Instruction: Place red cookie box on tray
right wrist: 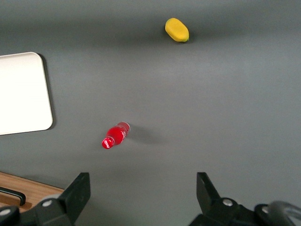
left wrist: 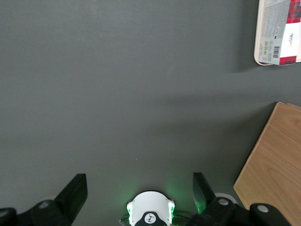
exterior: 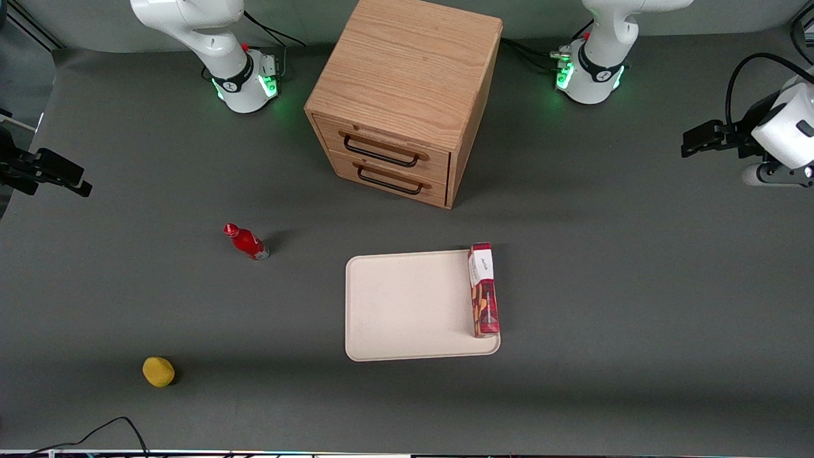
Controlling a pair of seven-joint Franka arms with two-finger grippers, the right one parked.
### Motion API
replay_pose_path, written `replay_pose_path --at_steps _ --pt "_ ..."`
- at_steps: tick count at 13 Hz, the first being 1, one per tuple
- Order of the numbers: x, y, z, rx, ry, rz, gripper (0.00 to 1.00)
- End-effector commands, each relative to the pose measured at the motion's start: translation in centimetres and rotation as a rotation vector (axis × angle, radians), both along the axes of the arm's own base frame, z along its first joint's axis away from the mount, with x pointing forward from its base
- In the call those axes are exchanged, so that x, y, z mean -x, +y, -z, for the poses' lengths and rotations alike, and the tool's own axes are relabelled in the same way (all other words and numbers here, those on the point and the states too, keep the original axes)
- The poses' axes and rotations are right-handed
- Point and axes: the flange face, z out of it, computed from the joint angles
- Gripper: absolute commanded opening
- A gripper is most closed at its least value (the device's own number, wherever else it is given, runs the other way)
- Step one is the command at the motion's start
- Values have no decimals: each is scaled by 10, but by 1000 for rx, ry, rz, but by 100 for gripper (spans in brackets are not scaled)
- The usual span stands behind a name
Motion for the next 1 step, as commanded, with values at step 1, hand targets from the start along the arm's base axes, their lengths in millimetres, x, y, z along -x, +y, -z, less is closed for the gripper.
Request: replay_pose_path --at_steps 1 --pt "-4 9 -10 -15 -30 17 100"
